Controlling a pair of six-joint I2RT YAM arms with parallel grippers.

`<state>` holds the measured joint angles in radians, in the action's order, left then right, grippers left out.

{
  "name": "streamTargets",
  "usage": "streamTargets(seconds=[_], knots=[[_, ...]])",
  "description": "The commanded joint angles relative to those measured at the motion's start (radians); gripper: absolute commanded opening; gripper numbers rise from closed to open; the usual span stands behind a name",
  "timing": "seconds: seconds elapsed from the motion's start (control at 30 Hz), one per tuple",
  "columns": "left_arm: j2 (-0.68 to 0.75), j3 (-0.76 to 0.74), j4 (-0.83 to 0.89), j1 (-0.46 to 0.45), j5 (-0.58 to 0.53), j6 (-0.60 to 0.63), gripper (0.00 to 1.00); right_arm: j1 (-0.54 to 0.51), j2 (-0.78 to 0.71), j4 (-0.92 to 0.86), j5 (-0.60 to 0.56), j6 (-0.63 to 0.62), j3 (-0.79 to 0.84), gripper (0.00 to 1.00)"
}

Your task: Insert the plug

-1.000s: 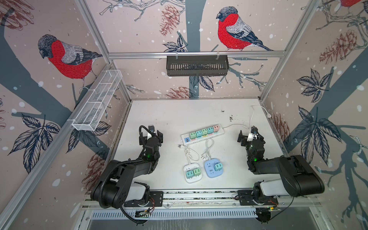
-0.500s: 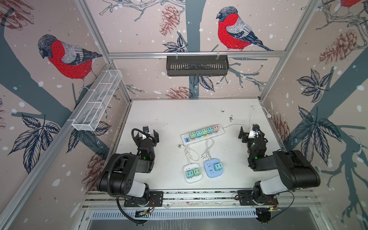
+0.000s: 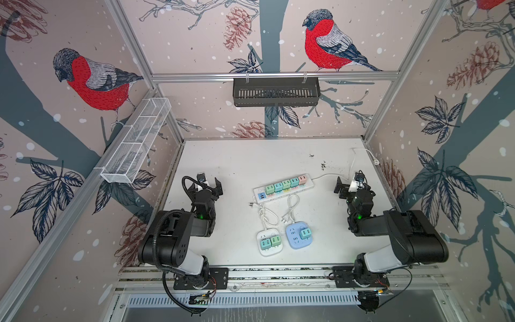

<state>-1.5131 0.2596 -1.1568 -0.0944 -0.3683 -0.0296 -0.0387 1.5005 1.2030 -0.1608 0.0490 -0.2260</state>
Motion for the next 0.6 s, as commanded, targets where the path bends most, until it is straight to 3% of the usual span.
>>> streamTargets(seconds=[0.0,0.57], knots=[[0.004,0.006,-0.007,0.002,0.004,-0.016,0.99,0.000,0.000,0.000,0.003,0.008,-0.004,1.00],[0.004,0.005,-0.007,0.002,0.003,-0.016,0.99,-0.012,0.000,0.010,-0.022,0.002,0.001,1.00]])
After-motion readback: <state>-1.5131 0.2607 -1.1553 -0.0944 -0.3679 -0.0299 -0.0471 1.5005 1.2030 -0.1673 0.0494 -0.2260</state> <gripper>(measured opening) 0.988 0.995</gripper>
